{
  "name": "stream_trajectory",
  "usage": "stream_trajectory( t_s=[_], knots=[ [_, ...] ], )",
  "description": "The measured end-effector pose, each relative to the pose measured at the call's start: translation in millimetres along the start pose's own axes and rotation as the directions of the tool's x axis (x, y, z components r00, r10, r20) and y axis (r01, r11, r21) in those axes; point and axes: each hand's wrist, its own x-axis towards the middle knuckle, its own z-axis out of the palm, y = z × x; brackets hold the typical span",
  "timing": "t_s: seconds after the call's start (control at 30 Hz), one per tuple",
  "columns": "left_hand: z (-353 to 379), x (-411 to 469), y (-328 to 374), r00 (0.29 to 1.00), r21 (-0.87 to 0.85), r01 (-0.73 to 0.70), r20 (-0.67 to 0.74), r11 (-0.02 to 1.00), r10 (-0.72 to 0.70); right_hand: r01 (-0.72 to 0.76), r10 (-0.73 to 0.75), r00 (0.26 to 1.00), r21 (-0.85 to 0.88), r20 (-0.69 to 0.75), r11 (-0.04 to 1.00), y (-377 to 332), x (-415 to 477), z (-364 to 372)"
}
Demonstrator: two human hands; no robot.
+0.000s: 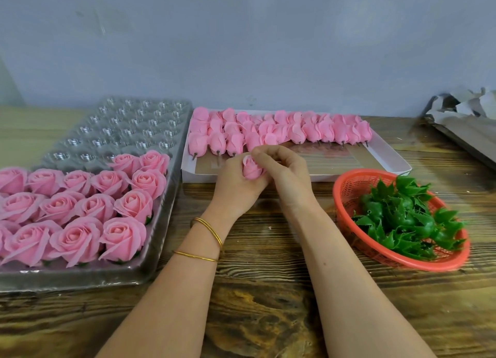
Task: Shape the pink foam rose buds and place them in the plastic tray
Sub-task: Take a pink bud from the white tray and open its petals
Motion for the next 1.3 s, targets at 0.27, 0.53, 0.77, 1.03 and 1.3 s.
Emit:
stream_trajectory(
  t_s=[0.27,0.53,0.77,1.03,1.3],
  knots=[
    [0.6,-0.2,-0.4,0.998,0.010,-0.014,-0.053,1.000,0.014,0.009,-0.009,1.000,-0.020,0.008,1.000,3.0,0.4,1.8],
    [-1.2,-0.4,8.8,0.985,0.000,-0.022,-0.171,1.000,0.021,-0.014,0.014,0.999,0.015,-0.031,1.000,-0.1,-1.7,4.0],
    [-2.0,0.1,14.6,0.953,-0.305,0.028,-0.280,0.952,-0.118,-0.026,0.026,0.998,-0.007,0.058,1.000,-5.3,-5.5,4.3],
    [-0.8,0.1,16.4,0.964,-0.387,0.062,-0.215,0.920,-0.155,0.054,-0.019,0.985,-0.199,0.171,0.979,-3.8,-11.0,8.7],
    [-2.9,2.5,9.0,0.972,-0.384,0.112,-0.152,0.917,-0.182,0.114,-0.086,0.989,-0.256,0.121,0.960,-1.4,-9.4,9.2]
  ],
)
